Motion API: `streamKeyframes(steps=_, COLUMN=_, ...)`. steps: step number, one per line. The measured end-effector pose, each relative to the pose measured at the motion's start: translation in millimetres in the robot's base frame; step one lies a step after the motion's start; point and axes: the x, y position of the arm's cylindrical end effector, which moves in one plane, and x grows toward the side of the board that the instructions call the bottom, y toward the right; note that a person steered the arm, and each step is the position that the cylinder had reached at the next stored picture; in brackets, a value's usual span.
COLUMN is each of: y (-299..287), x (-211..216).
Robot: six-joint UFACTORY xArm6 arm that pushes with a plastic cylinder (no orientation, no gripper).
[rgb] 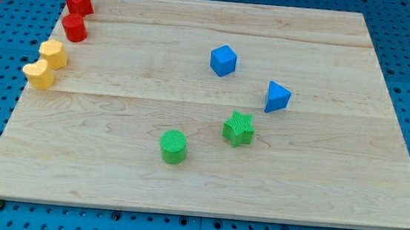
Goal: Push the red star to the right parallel to the red star
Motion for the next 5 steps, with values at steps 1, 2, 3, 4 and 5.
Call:
streamKeyframes(steps=1, y=24, x=34)
streamKeyframes(steps=2, y=92, x=72)
streamKeyframes(steps=3, y=133, x=103)
streamKeyframes(steps=4, y=102, x=70)
streamKeyframes(steps=5, y=73, x=56)
